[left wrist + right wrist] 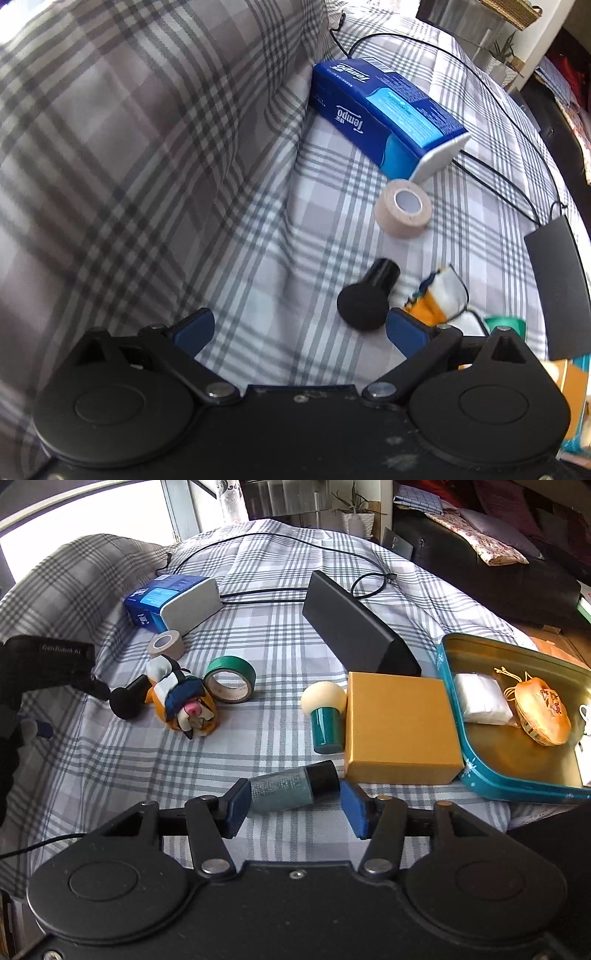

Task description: Organize soft objects

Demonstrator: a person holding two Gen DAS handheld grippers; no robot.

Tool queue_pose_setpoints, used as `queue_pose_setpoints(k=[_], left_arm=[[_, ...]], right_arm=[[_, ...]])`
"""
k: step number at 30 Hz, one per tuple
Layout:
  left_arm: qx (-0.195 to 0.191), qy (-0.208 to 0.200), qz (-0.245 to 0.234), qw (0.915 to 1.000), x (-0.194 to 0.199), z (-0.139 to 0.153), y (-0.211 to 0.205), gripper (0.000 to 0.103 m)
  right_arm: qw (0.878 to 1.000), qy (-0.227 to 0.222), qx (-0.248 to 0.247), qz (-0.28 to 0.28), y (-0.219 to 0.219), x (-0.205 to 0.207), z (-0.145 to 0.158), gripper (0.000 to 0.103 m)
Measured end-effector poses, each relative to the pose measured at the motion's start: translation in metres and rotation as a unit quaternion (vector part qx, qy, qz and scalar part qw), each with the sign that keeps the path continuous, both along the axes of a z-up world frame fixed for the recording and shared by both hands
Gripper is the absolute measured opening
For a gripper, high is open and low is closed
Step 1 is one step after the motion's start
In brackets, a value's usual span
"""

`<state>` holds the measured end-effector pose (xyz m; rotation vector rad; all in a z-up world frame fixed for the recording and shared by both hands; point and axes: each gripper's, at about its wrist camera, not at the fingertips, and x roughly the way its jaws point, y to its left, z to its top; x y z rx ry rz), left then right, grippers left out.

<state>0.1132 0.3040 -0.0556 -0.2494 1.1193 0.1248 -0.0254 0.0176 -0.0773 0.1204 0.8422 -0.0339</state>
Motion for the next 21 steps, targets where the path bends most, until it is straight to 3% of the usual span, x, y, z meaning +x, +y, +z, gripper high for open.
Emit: queue_pose_setpoints(k=[4,11,17,21], left_arm=[[-0.033,0.001,0.016,0.9993,0.026,0.005,0.000,0.100],[0.030,-0.027,0.012,0.9991,0.074,0.008,-0.021,0.100],[-0.010,-0.017,0.019,0.9996,0.098,-0.009,-0.013,0.100],[0.018,-0.014,0.000,0.9997,0.105,-0.014,-0.026,0.100]], right_arm=[[1.000,0.001,0.000,-0.002,0.001,0.001,0.000,0.052],[1.000,-0.001,0.006,-0.004,0.001,-0.001,0.002,0.052],[1.000,-0.001,0.007,-0.004,0.001,-0.003,0.003,0.052],[1.000,0.000,0.006,-0.005,0.001,-0.002,0.003,0.052]])
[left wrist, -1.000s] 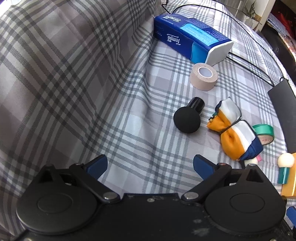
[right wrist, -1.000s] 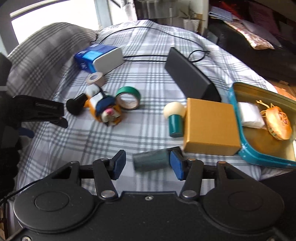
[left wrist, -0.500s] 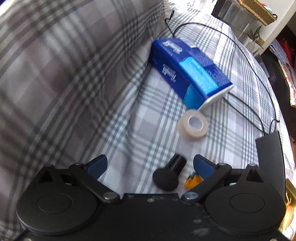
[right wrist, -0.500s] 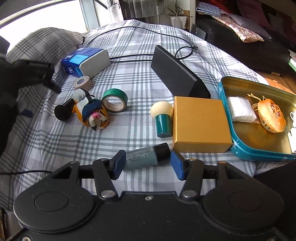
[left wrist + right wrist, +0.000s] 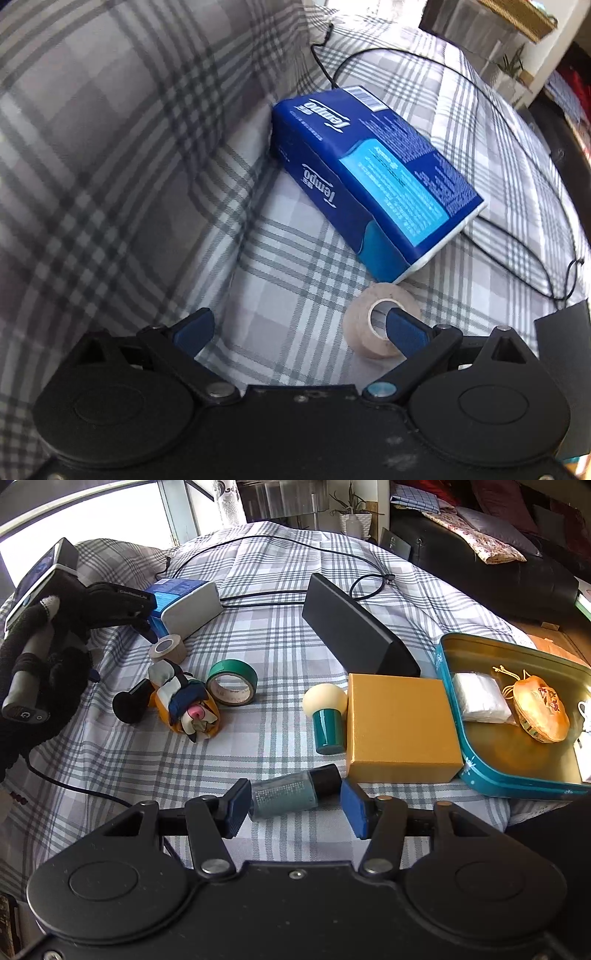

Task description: Organize soft objects

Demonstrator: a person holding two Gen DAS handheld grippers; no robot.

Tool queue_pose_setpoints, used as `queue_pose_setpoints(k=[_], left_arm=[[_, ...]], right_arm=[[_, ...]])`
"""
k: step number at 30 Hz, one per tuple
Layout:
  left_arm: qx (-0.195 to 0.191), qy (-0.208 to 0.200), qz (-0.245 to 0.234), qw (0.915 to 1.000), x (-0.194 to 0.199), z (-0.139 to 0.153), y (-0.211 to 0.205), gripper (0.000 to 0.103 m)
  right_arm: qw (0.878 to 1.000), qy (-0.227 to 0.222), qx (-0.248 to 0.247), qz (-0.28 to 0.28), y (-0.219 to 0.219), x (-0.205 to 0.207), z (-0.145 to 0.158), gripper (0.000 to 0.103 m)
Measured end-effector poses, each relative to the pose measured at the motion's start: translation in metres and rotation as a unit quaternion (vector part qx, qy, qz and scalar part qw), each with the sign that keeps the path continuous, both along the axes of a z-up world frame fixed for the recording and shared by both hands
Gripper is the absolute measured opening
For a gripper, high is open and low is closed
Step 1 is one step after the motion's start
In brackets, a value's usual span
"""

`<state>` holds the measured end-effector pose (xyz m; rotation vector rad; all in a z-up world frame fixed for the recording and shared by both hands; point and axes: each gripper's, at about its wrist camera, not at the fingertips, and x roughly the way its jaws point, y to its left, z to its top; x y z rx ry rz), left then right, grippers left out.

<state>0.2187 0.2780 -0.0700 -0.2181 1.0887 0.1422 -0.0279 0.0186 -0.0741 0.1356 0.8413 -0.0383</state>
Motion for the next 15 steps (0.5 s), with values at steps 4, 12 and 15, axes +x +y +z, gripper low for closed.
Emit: queue_pose_setpoints(k=[4,12,15], left_arm=[[0.034,0.010,-0.003,0.9994,0.013,-0.010,-0.013,0.100],[0.045,0.072,-0.002,0.9963,-0.002,-0.028,-0.007,0.103],[0.043,0.087,0.010,0.9953,-0.022,-0.027,0.000,0.103]], right_arm=[[1.000,0.001,0.001,0.001,0.000,-0.001,0.000,0.052],[1.000,-0.008,0.019,0.006,-0.001,-0.001,0.010,0.052],[0.999,-0.016,0.030,0.010,-0.001,-0.003,0.016,0.052]])
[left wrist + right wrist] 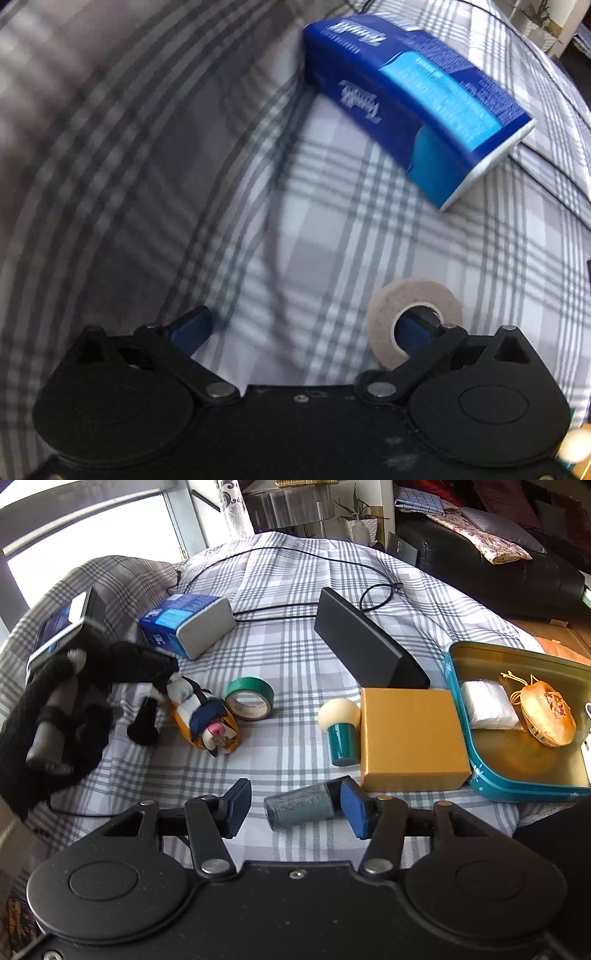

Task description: Organize soft objects

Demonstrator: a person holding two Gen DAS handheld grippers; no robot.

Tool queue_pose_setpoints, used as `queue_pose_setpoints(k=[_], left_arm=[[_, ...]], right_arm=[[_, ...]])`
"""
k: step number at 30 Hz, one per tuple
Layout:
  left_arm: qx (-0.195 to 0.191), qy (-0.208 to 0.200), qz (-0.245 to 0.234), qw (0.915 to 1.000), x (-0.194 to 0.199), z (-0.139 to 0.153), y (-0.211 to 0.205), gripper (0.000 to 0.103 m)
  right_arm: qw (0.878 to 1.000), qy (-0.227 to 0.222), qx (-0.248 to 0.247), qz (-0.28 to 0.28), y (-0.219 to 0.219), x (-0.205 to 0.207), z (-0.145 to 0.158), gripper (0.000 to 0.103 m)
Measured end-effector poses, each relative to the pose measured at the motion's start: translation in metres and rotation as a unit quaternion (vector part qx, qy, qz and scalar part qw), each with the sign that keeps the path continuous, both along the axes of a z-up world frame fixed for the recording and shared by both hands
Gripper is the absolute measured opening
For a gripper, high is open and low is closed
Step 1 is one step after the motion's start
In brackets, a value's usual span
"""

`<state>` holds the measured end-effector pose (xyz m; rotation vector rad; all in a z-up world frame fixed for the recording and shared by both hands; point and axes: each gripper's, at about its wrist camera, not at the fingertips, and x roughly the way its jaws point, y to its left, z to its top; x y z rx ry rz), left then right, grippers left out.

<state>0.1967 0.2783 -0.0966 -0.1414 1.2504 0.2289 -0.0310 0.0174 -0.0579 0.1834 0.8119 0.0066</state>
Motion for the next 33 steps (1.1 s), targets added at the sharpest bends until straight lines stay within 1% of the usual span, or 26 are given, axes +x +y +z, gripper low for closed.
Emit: queue_pose_setpoints(k=[3,7,9,11,15,18,20,23,26,33], left_arm=[[0.001,0.003,-0.001,1.0000,-0.019,0.000,-0.001,0.103],[0.013,0.004,0.001,0.9999,-0.047,0.001,-0.004,0.103],[0.014,0.000,-0.001,0.9999,-0.056,0.004,-0.004,0.102],[0.028,-0.015,-0.001,0.9995,-0.065,0.012,-0.003,0.101],[0.031,-0.048,0.000,0.9984,-0.071,0.038,0.001,0.102],[0.054,-0.068,-0.005,0.9962,-0.074,0.060,-0.004,0.102],[0.068,-0.079,-0.018,0.9944,-0.076,0.071,-0.018,0.102],[0.072,-0.087,-0.050,0.9924,-0.074,0.079,-0.046,0.102],[0.079,-0.095,-0.079,0.9892,-0.066,0.078,-0.079,0.102],[0.104,-0.097,-0.132,0.9810,-0.045,0.068,-0.143,0.102]], right_arm=[[1.000,-0.005,0.010,0.001,-0.003,-0.003,0.004,0.052],[1.000,-0.003,0.021,0.000,-0.008,-0.007,0.005,0.052],[1.000,-0.002,0.030,-0.003,-0.012,-0.008,0.006,0.052],[0.999,0.000,0.041,-0.004,-0.015,-0.009,0.006,0.052],[0.999,0.000,0.046,0.001,-0.018,-0.011,0.007,0.052],[0.999,-0.001,0.044,0.000,-0.020,-0.013,0.007,0.052],[0.999,0.002,0.051,-0.003,-0.023,-0.013,0.007,0.052],[0.998,0.011,0.060,-0.005,-0.027,-0.011,0.005,0.052],[0.999,0.010,0.053,-0.007,-0.030,-0.012,0.003,0.052],[0.999,0.002,0.038,-0.003,-0.036,-0.014,0.001,0.052]])
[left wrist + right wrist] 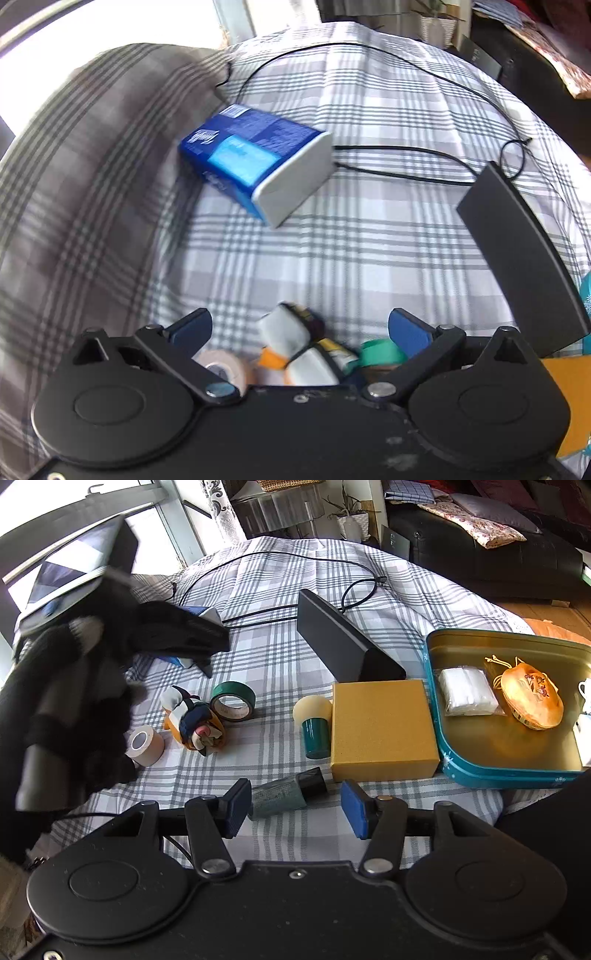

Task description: Organize soft objects

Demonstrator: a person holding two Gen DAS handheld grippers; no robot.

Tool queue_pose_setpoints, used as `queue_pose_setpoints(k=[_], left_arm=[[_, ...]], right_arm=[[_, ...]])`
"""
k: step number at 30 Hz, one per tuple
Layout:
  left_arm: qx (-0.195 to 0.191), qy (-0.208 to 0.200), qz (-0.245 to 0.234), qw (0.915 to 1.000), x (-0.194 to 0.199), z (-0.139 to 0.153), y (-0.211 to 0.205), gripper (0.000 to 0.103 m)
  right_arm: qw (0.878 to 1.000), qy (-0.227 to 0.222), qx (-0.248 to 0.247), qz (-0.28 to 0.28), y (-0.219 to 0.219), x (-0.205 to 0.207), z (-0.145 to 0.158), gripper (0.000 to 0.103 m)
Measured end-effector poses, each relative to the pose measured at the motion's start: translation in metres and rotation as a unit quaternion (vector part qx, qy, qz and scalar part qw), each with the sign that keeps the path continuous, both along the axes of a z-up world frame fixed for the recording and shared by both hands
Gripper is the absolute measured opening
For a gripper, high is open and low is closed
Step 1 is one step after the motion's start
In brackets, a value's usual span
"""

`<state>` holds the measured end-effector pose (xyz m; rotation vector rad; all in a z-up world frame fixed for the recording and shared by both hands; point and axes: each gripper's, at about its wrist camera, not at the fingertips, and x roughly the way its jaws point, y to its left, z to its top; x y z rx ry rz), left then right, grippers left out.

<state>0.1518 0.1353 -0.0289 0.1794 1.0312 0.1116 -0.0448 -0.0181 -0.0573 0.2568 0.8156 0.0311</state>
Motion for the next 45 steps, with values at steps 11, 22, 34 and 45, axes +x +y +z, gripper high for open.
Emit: queue_pose_setpoints(k=[11,22,34,45], left_arm=[[0.059,0.045,-0.003,0.9972,0.007,-0.043,-0.031,0.102],[0.040,0.046,0.039,0.9974,-0.036,-0.037,0.002,0.102],[0.036,-0.009,-0.008,0.9993,-0.046,-0.002,-0.031,0.103],[0.057,0.022,0.036,0.9975,-0.050,-0.026,0.002,0.103]], right_arm=[[1.000,0.001,0.016,0.004,-0.013,-0.003,0.000,0.052],[0.999,0.005,0.032,0.040,-0.014,-0.009,-0.001,0.052],[0.998,0.006,0.035,0.049,-0.014,-0.011,-0.003,0.053],[0.998,0.011,0.027,0.053,-0.010,-0.010,-0.006,0.052]])
